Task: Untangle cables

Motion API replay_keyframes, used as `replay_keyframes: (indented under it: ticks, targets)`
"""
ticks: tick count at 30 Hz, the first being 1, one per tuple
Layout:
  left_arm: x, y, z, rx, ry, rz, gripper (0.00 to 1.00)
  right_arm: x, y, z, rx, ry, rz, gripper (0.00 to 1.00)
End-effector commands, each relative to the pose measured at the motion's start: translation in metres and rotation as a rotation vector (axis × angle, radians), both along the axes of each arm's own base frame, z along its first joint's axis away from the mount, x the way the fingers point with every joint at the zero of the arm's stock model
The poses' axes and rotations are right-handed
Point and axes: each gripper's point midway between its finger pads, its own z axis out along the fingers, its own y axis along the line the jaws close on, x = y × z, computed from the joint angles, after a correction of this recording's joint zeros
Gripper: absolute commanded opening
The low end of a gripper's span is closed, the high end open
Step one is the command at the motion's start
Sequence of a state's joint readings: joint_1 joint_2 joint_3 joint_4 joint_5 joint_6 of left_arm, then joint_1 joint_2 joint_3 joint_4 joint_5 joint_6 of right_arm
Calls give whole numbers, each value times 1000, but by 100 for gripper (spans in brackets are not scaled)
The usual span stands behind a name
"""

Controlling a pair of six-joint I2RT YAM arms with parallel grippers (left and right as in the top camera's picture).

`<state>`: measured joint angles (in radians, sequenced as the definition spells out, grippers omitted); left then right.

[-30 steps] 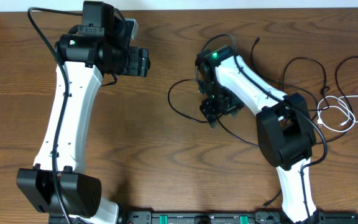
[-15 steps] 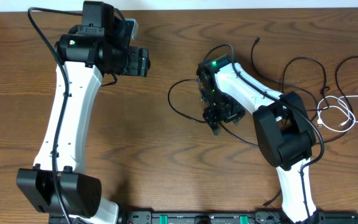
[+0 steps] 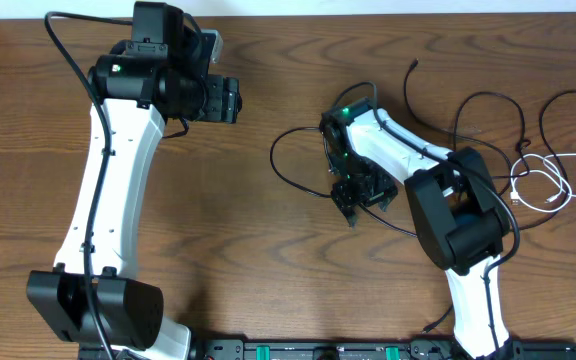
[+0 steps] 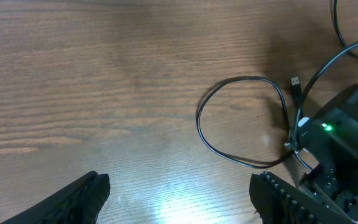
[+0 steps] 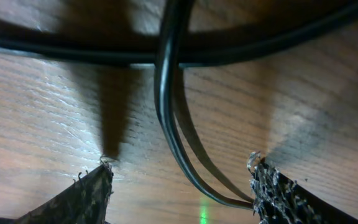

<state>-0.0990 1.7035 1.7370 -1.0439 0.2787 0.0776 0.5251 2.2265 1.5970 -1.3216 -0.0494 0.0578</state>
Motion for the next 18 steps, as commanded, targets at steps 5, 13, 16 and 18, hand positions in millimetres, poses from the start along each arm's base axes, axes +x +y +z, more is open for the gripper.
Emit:
replay_keyframes:
  ticks: [5, 13, 16, 18]
  targets:
    - [-1, 2, 10, 0, -26, 6, 78, -3, 0, -11, 15, -12, -22, 58]
    - [-1, 2, 10, 0, -26, 6, 78, -3, -2, -12, 14, -11, -29, 31]
    - [-1, 2, 10, 0, -27, 6, 78, -2, -3, -12, 14, -11, -33, 18]
    - [-1, 2, 10, 0, -26, 6, 78, -2, -3, -12, 14, -12, -34, 3]
